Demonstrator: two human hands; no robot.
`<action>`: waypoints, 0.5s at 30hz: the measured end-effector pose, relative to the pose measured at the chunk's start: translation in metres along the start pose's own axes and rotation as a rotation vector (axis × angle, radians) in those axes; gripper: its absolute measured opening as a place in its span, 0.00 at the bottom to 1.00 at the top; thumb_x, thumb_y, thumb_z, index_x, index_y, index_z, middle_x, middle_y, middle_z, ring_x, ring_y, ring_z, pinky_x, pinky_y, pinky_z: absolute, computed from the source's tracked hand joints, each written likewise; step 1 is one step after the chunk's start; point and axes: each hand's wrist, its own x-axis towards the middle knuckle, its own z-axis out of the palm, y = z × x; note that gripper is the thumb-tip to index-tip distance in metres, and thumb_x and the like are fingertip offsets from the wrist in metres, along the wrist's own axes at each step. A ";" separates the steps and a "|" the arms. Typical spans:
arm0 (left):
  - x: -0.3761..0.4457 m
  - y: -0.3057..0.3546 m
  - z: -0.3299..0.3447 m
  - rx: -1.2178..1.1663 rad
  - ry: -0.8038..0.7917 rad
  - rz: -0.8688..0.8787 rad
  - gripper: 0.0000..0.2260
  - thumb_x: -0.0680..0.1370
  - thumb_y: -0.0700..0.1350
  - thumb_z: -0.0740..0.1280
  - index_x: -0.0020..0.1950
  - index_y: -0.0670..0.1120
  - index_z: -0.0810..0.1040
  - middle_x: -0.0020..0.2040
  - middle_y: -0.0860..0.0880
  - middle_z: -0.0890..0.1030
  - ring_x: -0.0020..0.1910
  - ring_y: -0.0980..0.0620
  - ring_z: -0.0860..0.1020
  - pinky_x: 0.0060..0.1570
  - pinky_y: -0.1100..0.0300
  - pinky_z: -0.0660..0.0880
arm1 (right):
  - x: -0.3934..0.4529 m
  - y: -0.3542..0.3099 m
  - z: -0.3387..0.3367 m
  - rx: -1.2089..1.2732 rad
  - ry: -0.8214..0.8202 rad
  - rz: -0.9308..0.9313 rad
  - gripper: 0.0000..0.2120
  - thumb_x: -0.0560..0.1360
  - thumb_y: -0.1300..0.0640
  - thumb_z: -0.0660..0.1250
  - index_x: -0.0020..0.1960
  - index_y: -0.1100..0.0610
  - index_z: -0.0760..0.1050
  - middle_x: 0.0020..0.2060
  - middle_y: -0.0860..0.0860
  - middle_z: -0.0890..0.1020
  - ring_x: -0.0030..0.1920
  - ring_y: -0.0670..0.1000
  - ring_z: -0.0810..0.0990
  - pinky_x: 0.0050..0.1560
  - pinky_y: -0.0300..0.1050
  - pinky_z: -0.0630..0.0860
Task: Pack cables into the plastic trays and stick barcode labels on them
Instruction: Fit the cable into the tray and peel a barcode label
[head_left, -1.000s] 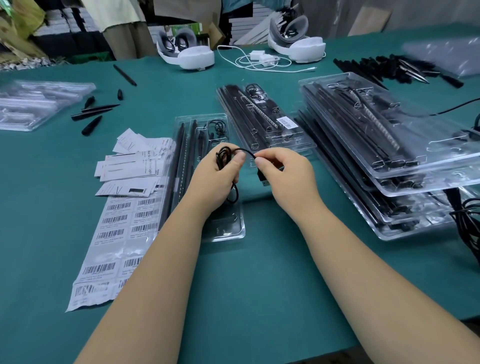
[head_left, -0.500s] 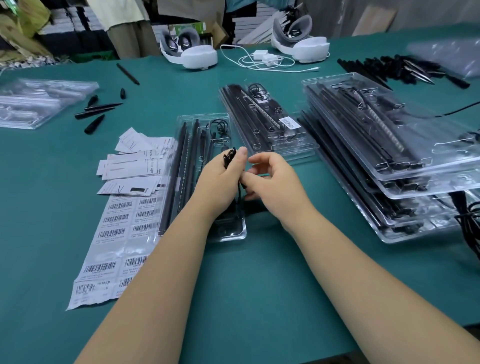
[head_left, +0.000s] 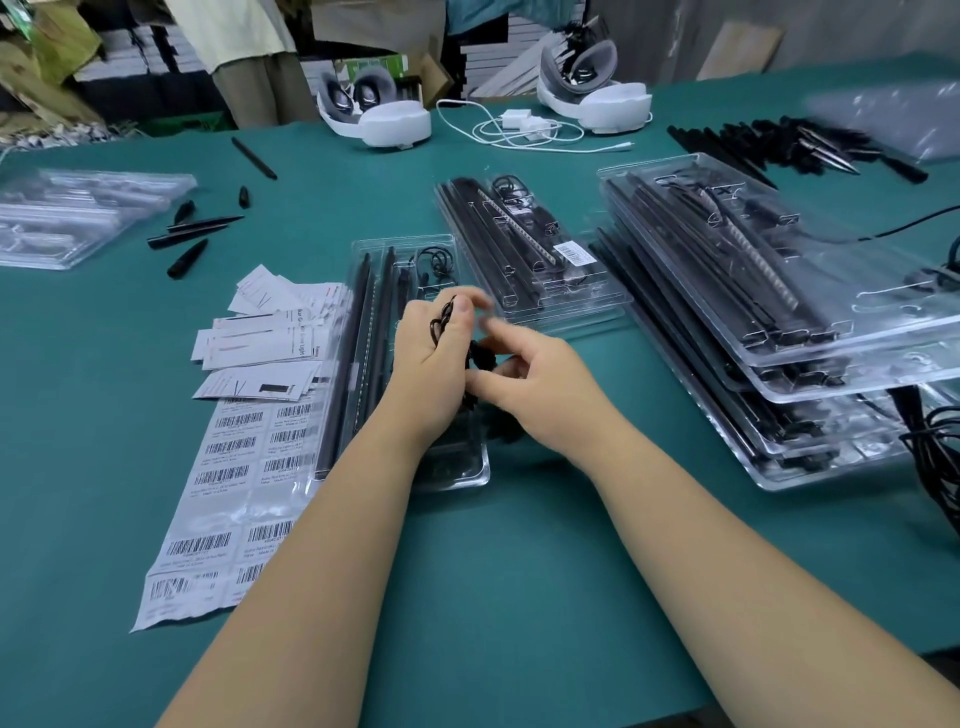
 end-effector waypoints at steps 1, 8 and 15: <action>-0.001 0.001 0.000 0.009 -0.004 0.001 0.13 0.84 0.49 0.52 0.51 0.61 0.75 0.50 0.45 0.69 0.56 0.47 0.72 0.58 0.57 0.72 | 0.000 -0.001 0.001 -0.011 -0.010 0.002 0.16 0.74 0.61 0.69 0.53 0.40 0.76 0.30 0.39 0.78 0.26 0.39 0.71 0.32 0.30 0.69; -0.003 0.003 0.001 0.015 -0.027 0.004 0.13 0.84 0.49 0.53 0.54 0.60 0.76 0.49 0.46 0.66 0.51 0.56 0.70 0.42 0.78 0.67 | 0.000 -0.001 0.011 -0.356 0.056 -0.030 0.06 0.76 0.54 0.63 0.47 0.53 0.79 0.36 0.56 0.74 0.35 0.55 0.76 0.41 0.52 0.75; -0.006 0.006 -0.001 -0.018 -0.106 0.003 0.13 0.80 0.55 0.54 0.58 0.61 0.75 0.51 0.43 0.66 0.57 0.44 0.71 0.59 0.63 0.69 | -0.005 0.004 0.016 -0.281 -0.031 0.030 0.14 0.71 0.57 0.70 0.56 0.52 0.73 0.46 0.50 0.67 0.38 0.45 0.71 0.40 0.29 0.69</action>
